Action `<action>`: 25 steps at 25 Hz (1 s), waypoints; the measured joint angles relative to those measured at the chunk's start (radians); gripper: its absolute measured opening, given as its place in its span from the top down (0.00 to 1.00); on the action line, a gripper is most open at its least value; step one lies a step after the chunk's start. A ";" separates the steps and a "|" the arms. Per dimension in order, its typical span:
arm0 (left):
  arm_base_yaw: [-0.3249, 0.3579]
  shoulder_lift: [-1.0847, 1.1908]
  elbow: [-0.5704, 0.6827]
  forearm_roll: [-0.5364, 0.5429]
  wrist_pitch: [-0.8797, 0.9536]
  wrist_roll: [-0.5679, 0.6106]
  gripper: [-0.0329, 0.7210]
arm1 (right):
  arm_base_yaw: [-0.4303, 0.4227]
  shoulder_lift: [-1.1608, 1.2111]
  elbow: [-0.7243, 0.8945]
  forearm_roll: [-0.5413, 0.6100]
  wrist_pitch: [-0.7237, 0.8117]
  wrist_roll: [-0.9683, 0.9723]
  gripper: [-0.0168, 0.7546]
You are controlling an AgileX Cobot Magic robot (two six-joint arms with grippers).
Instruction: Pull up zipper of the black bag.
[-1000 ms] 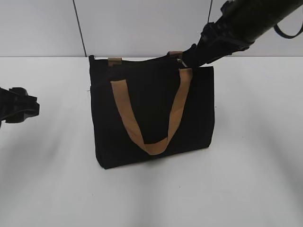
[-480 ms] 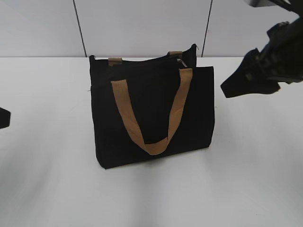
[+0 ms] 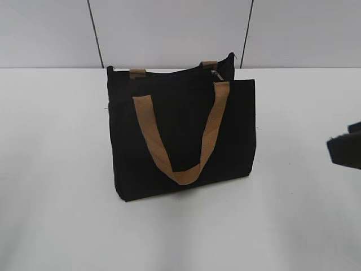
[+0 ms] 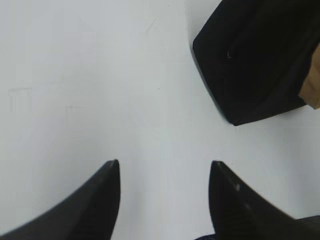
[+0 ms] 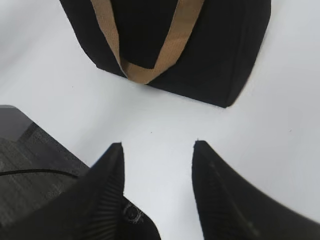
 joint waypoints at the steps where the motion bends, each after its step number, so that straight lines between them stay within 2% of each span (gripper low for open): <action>1: 0.000 -0.026 0.000 0.000 0.022 0.005 0.39 | 0.000 -0.041 0.023 -0.002 0.000 0.019 0.53; 4: 0.000 -0.102 0.000 -0.001 0.082 0.028 0.39 | 0.000 -0.211 0.089 -0.047 0.007 0.098 0.53; 7: 0.000 -0.181 0.003 -0.006 0.124 0.075 0.39 | 0.000 -0.331 0.134 -0.147 0.050 0.200 0.53; 14: 0.000 -0.373 0.058 -0.045 0.194 0.135 0.40 | 0.000 -0.592 0.196 -0.372 0.229 0.396 0.53; 20: 0.000 -0.503 0.083 -0.065 0.196 0.151 0.40 | 0.000 -0.765 0.236 -0.443 0.281 0.464 0.53; 25: 0.000 -0.524 0.090 -0.088 0.184 0.184 0.40 | 0.000 -0.800 0.236 -0.464 0.284 0.471 0.53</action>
